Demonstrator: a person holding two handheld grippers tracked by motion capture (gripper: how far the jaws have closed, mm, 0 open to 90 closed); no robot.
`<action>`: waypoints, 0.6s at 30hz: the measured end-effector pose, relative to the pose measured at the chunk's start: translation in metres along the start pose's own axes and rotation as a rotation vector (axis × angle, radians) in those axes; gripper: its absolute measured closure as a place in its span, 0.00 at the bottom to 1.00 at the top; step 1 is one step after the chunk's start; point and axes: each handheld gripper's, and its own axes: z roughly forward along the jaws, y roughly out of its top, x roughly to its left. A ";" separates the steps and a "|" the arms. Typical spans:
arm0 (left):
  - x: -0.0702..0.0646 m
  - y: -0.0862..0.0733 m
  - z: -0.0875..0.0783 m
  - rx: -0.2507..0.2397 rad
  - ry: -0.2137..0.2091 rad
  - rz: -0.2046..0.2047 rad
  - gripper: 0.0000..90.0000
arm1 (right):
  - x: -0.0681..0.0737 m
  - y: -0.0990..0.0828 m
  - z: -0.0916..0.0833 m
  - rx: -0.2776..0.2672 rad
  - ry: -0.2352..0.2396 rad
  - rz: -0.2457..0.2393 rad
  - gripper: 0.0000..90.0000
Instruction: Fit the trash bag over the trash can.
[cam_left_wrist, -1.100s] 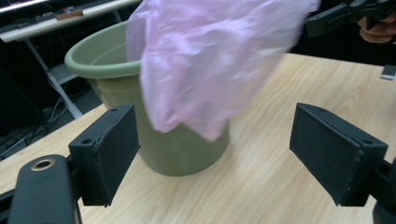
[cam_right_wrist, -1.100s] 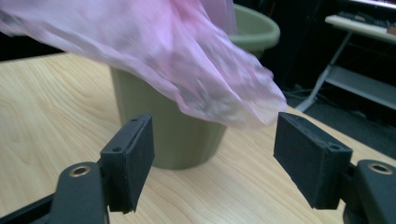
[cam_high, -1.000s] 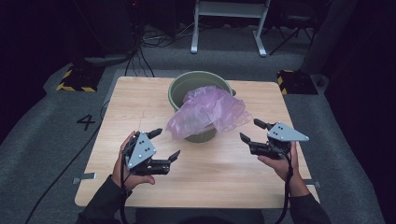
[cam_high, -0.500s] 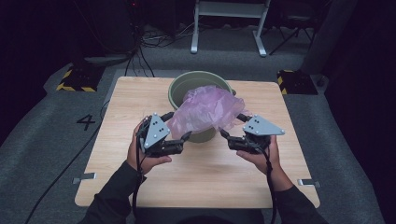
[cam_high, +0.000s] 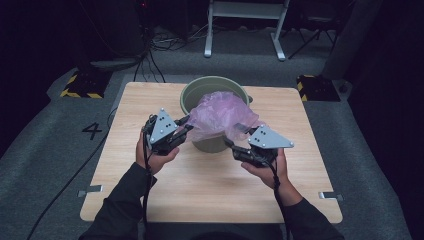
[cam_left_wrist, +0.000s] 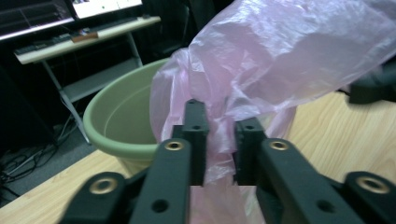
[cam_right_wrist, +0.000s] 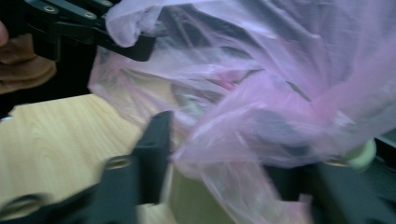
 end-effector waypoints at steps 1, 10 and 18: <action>0.005 -0.001 0.001 0.007 0.008 -0.010 0.94 | -0.003 0.000 0.000 -0.002 0.007 0.000 0.76; 0.057 -0.015 0.015 0.100 0.032 -0.150 0.99 | -0.053 0.004 -0.006 0.046 -0.100 0.121 1.00; 0.077 -0.030 0.037 0.158 0.071 -0.179 0.99 | -0.105 -0.008 0.012 0.147 -0.193 0.214 1.00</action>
